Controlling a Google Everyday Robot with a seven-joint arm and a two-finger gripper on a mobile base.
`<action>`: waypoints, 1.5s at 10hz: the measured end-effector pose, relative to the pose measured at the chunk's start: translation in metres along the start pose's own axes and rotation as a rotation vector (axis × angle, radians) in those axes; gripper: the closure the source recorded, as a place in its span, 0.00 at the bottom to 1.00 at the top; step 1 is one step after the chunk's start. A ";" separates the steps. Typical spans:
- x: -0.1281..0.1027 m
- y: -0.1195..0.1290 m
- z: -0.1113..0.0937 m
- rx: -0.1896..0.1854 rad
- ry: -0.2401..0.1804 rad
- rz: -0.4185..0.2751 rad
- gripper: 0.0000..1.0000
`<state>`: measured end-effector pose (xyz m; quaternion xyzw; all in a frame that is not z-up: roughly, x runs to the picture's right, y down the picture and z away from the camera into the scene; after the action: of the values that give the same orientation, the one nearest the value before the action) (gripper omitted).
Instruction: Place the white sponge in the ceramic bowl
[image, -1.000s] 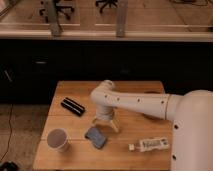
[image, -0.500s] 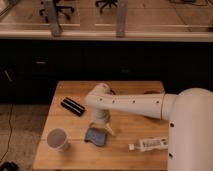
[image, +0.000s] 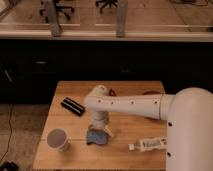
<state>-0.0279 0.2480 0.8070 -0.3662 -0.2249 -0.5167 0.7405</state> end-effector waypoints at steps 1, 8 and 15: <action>0.000 0.001 0.002 -0.003 -0.003 0.003 0.20; 0.002 0.000 0.011 -0.016 -0.036 0.016 0.31; 0.001 -0.004 0.013 -0.021 -0.050 0.018 0.80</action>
<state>-0.0308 0.2569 0.8167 -0.3886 -0.2348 -0.5030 0.7354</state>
